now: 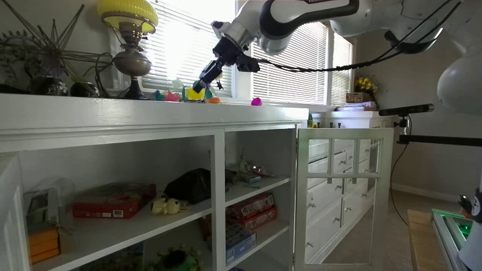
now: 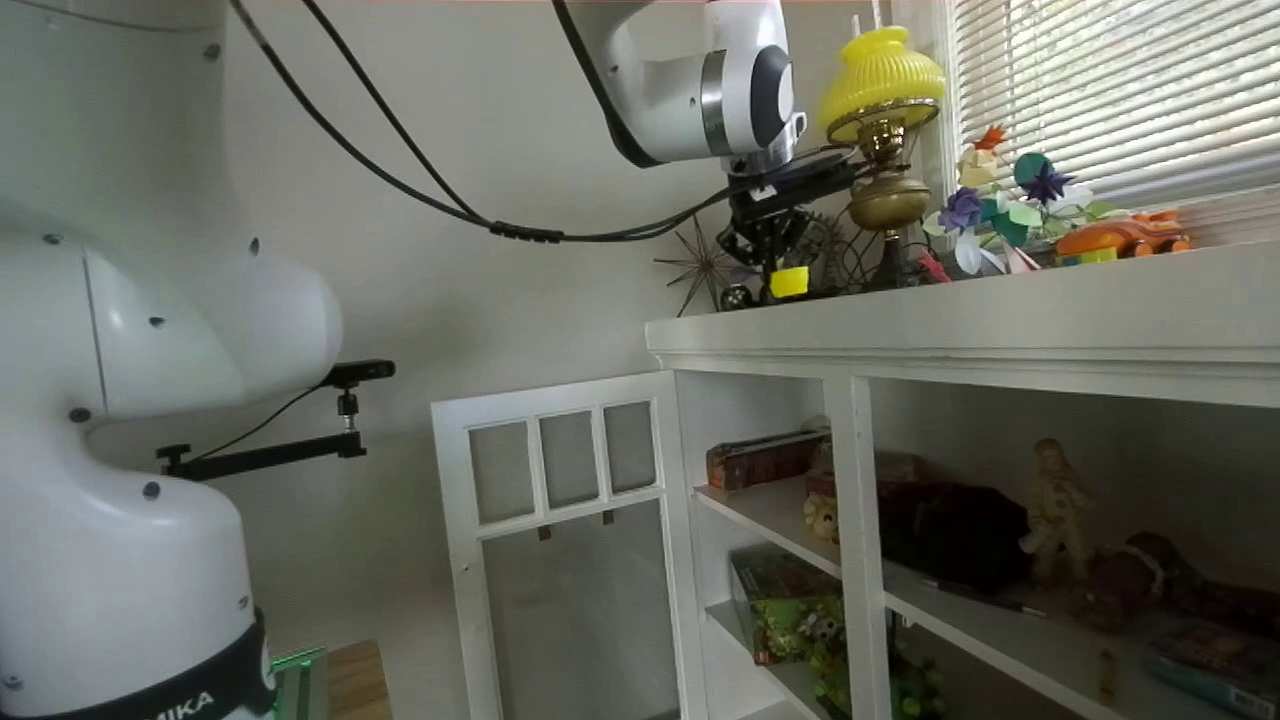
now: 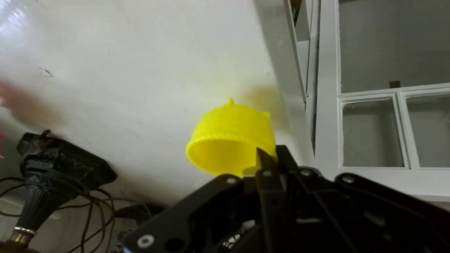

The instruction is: Remove the yellow bowl from the cabinet

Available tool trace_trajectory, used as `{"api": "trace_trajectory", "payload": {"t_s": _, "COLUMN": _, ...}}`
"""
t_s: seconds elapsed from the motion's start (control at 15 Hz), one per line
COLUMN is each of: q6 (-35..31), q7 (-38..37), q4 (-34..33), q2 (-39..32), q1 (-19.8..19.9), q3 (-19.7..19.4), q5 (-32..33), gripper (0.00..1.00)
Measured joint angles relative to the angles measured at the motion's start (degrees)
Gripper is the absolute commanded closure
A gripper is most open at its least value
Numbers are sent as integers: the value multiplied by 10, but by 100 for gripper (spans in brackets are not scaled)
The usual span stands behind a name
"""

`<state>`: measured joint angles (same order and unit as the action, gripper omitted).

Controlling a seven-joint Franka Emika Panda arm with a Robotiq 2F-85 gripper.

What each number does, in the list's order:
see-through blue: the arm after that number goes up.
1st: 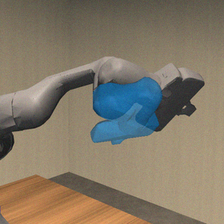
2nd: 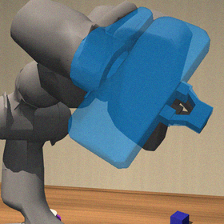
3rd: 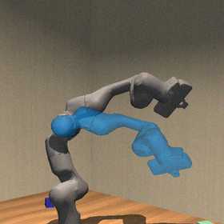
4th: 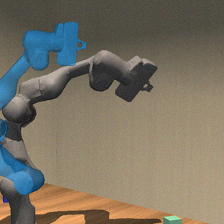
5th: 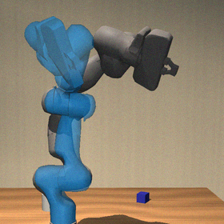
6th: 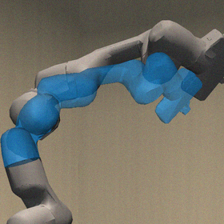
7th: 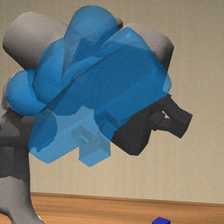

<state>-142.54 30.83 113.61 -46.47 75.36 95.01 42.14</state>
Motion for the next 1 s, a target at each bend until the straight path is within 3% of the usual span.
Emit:
{"api": "trace_trajectory", "payload": {"t_s": 0.13, "q6": -2, "q7": 2, "q4": -5, "q2": 9, "q1": -5, "q3": -10, "q5": -14, "gripper": 98}}
{"api": "trace_trajectory", "payload": {"t_s": 0.2, "q6": -3, "q7": 3, "q4": -8, "q2": 14, "q1": -7, "q3": -15, "q5": -21, "gripper": 88}}
{"api": "trace_trajectory", "payload": {"t_s": 0.27, "q6": -3, "q7": 5, "q4": -10, "q2": 19, "q1": -10, "q3": -20, "q5": -28, "gripper": 68}}
{"api": "trace_trajectory", "payload": {"t_s": 0.87, "q6": -3, "q7": 43, "q4": -32, "q2": 71, "q1": -47, "q3": -53, "q5": -88, "gripper": 6}}
{"api": "trace_trajectory", "payload": {"t_s": 1.0, "q6": -3, "q7": 58, "q4": -37, "q2": 89, "q1": -51, "q3": -53, "q5": -105, "gripper": 0}}
